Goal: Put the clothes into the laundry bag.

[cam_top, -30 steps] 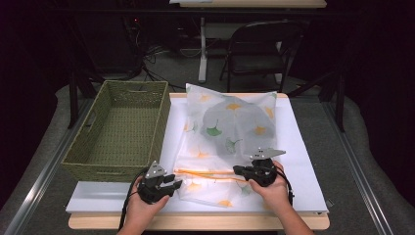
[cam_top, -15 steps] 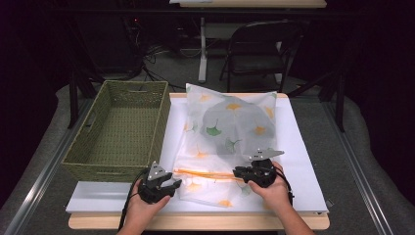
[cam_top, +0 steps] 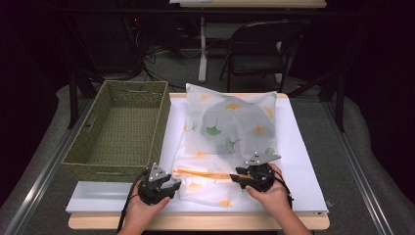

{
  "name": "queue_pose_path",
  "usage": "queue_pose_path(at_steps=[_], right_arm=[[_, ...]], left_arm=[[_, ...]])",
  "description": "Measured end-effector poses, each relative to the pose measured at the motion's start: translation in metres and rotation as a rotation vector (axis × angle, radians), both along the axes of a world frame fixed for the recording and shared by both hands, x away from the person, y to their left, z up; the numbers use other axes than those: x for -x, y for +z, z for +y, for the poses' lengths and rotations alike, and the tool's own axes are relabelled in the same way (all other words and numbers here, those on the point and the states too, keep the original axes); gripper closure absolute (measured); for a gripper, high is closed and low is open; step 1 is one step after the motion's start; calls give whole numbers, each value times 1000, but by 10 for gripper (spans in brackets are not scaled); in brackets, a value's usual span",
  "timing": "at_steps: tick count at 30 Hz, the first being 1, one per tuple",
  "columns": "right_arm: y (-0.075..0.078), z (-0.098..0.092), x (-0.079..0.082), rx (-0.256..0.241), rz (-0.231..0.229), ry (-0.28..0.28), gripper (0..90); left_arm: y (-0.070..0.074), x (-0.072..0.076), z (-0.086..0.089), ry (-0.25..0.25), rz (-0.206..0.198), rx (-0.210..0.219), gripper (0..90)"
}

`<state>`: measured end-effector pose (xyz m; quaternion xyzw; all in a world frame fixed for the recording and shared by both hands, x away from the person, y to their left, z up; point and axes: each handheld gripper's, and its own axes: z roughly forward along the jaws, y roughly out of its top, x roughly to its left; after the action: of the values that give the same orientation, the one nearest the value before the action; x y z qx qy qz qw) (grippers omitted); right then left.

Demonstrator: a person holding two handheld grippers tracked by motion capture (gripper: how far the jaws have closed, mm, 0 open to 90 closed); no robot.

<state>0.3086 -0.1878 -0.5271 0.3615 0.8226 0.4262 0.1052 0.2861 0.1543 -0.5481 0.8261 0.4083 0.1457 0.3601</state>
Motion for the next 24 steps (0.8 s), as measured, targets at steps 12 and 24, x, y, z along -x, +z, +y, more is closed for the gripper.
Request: queue_pose_path(at_steps=[12, 24], right_arm=[[-5, 5, 9, 9, -41, 32, 544], [-9, 11, 9, 21, -32, 40, 519]], left_arm=[[-4, -3, 1, 30, 27, -5, 507], [-8, -7, 0, 38, 52, -38, 563]])
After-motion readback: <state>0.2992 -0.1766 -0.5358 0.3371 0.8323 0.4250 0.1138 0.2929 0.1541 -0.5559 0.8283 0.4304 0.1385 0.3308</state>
